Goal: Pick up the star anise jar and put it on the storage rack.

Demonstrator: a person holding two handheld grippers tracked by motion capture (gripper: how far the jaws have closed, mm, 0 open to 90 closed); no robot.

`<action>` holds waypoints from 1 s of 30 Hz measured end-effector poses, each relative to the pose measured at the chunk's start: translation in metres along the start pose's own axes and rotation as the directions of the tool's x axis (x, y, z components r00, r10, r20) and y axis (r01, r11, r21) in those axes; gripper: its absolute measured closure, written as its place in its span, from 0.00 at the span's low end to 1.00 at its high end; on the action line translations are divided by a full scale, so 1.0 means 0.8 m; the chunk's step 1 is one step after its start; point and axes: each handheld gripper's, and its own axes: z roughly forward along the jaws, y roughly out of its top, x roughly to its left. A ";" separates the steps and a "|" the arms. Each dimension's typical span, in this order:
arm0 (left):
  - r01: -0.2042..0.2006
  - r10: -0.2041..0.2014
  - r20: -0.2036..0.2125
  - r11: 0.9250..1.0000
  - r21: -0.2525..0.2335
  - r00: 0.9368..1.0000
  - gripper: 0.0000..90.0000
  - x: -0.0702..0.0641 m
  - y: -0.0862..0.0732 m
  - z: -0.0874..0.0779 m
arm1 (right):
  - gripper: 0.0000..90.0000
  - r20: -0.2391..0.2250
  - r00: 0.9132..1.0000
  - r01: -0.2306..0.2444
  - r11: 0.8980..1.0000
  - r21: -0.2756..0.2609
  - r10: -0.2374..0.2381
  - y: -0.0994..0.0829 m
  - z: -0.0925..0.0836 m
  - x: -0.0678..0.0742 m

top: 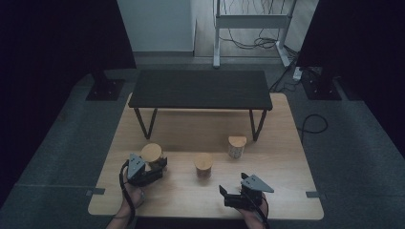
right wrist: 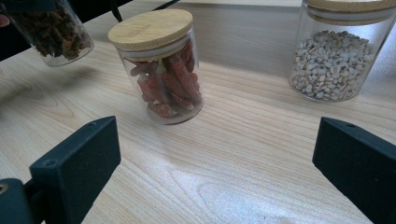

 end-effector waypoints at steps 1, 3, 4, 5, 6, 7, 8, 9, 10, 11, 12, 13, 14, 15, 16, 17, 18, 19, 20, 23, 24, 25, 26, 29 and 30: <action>0.001 -0.001 0.000 1.000 -0.001 1.000 0.29 0.000 0.001 -0.001 | 0.01 0.000 1.000 0.000 1.000 0.000 0.000 0.000 0.000 0.000; 0.003 -0.003 0.002 1.000 -0.005 1.000 0.29 0.001 0.002 -0.002 | 0.01 -0.001 1.000 0.000 1.000 0.001 0.000 0.000 0.000 0.000; 0.001 -0.001 0.002 1.000 -0.004 1.000 0.29 0.000 0.003 -0.002 | 0.01 -0.002 1.000 0.000 1.000 0.002 0.000 0.000 0.001 0.000; 0.000 0.000 0.001 1.000 -0.004 1.000 0.29 0.000 0.004 -0.003 | 0.01 -0.003 1.000 0.000 1.000 0.002 0.000 0.000 0.001 0.000; 0.000 0.000 0.001 1.000 -0.004 1.000 0.29 0.000 0.004 -0.003 | 0.01 -0.003 1.000 0.000 1.000 0.002 0.000 0.000 0.001 0.000; 0.001 -0.001 0.004 1.000 -0.004 1.000 0.29 0.000 0.005 -0.003 | 0.01 -0.004 1.000 0.000 1.000 0.004 0.000 0.000 0.001 0.000; 0.001 -0.001 0.004 1.000 -0.004 1.000 0.29 0.000 0.005 -0.003 | 0.01 -0.004 1.000 0.000 1.000 0.004 0.000 0.000 0.001 0.000; 0.000 0.000 0.004 1.000 -0.003 1.000 0.29 0.000 0.005 -0.003 | 0.01 -0.004 1.000 0.000 1.000 0.004 0.000 0.000 0.001 0.001; -0.001 0.001 0.004 1.000 -0.003 1.000 0.29 0.000 0.006 -0.004 | 0.01 -0.004 1.000 -0.001 1.000 0.004 0.001 0.000 0.001 0.000; 0.000 0.001 0.005 1.000 -0.004 1.000 0.29 0.000 0.007 -0.004 | 0.01 -0.004 1.000 -0.002 1.000 0.004 0.002 0.000 0.001 0.000; 0.000 0.000 0.004 1.000 -0.005 1.000 0.29 0.000 0.008 -0.005 | 0.01 -0.004 1.000 -0.002 1.000 0.004 0.002 0.000 0.001 0.000; -0.001 0.001 0.002 1.000 -0.006 1.000 0.29 0.000 0.009 -0.006 | 0.01 -0.004 1.000 -0.001 1.000 0.004 0.001 0.000 0.001 0.001; -0.002 0.002 0.002 1.000 -0.007 1.000 0.29 0.001 0.009 -0.006 | 0.01 -0.004 1.000 -0.001 1.000 0.004 0.001 0.000 0.001 0.001; 0.001 -0.001 0.001 1.000 -0.009 1.000 0.29 0.001 0.010 -0.007 | 0.01 -0.004 1.000 -0.001 1.000 0.003 0.001 0.000 0.001 0.001; 0.001 -0.001 0.000 1.000 -0.010 1.000 0.29 0.001 0.011 -0.008 | 0.01 -0.004 1.000 0.000 1.000 0.003 0.000 0.000 0.001 0.001; 0.001 -0.001 0.001 1.000 -0.012 1.000 0.29 0.001 0.012 -0.009 | 0.01 -0.004 1.000 -0.001 1.000 0.003 0.001 0.000 0.001 0.001; 0.001 -0.001 0.001 1.000 -0.013 1.000 0.29 0.002 0.012 -0.010 | 0.01 -0.004 1.000 -0.001 1.000 0.004 0.001 0.000 0.001 0.001; 0.003 -0.003 0.001 1.000 -0.015 1.000 0.29 0.002 0.013 -0.010 | 0.01 -0.004 1.000 -0.001 1.000 0.004 0.001 0.000 0.001 0.001; 0.004 -0.004 0.001 1.000 -0.017 1.000 0.29 0.002 0.014 -0.011 | 0.01 -0.005 1.000 -0.001 1.000 0.005 0.001 0.000 0.002 0.001; 0.002 -0.002 0.004 1.000 -0.020 1.000 0.29 0.002 0.016 -0.013 | 0.01 -0.006 1.000 -0.003 1.000 0.005 0.003 0.000 0.002 0.001; 0.002 -0.002 0.006 1.000 -0.021 1.000 0.29 0.001 0.017 -0.013 | 0.01 -0.006 1.000 -0.003 1.000 0.005 0.003 0.000 0.002 0.001; 0.001 -0.001 0.008 1.000 -0.020 1.000 0.29 0.001 0.018 -0.014 | 0.01 -0.008 1.000 -0.004 1.000 0.005 0.004 0.000 0.002 0.001; -0.001 0.001 0.009 1.000 -0.018 1.000 0.29 0.001 0.018 -0.014 | 0.01 -0.009 1.000 -0.005 1.000 0.006 0.005 0.000 0.002 0.001; -0.001 0.002 0.011 1.000 -0.018 1.000 0.29 -0.001 0.020 -0.014 | 0.01 -0.014 1.000 -0.007 1.000 0.006 0.007 -0.001 0.003 0.002; -0.002 0.003 0.013 1.000 -0.017 1.000 0.29 -0.002 0.020 -0.014 | 0.01 -0.016 1.000 -0.007 1.000 0.006 0.007 -0.001 0.002 0.002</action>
